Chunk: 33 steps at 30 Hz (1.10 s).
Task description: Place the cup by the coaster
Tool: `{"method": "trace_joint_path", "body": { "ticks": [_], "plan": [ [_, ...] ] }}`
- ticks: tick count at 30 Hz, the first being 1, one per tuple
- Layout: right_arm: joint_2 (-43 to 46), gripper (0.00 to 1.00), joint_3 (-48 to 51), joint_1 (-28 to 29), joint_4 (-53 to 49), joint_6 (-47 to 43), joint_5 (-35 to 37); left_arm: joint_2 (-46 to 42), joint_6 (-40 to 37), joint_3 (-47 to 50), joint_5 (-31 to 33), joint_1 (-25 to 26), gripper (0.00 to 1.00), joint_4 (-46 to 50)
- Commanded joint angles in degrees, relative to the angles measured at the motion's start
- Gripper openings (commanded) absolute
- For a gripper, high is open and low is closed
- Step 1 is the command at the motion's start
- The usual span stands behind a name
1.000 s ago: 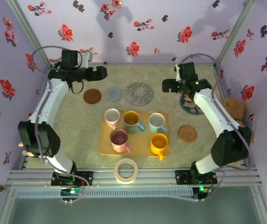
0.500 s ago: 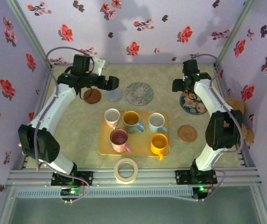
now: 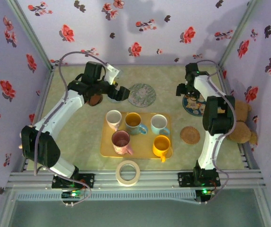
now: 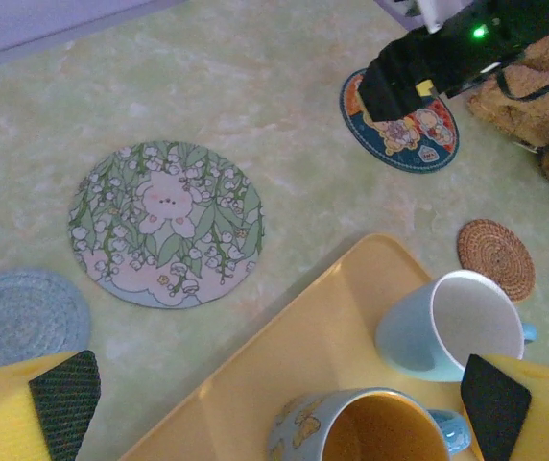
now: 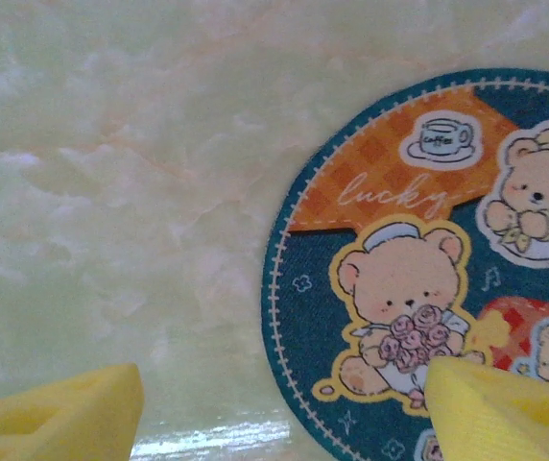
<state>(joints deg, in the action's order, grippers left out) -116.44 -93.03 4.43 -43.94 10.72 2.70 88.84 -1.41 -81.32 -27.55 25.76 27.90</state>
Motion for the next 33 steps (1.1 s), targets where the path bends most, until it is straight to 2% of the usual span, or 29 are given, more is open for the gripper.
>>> {"method": "trace_joint_path", "body": {
  "ticks": [1,9,27,33],
  "plan": [
    [-2.1,0.78,-2.1,-0.4,-2.3,0.3,1.5,-1.6,-1.9,3.4,-1.3,0.9,0.99,-5.8],
    [-6.6,0.74,-5.2,-0.8,-3.8,0.5,4.2,-1.8,-1.1,8.4,-1.7,1.8,0.99,-14.9],
    [-11.7,0.63,-5.2,-1.6,-4.9,0.3,3.2,1.9,-1.1,6.4,-1.6,1.8,0.99,-14.9],
    [-12.6,0.5,-4.9,-1.6,-6.2,0.0,4.2,2.0,-0.9,6.8,-1.6,1.8,0.99,-14.7]
  ]
}}
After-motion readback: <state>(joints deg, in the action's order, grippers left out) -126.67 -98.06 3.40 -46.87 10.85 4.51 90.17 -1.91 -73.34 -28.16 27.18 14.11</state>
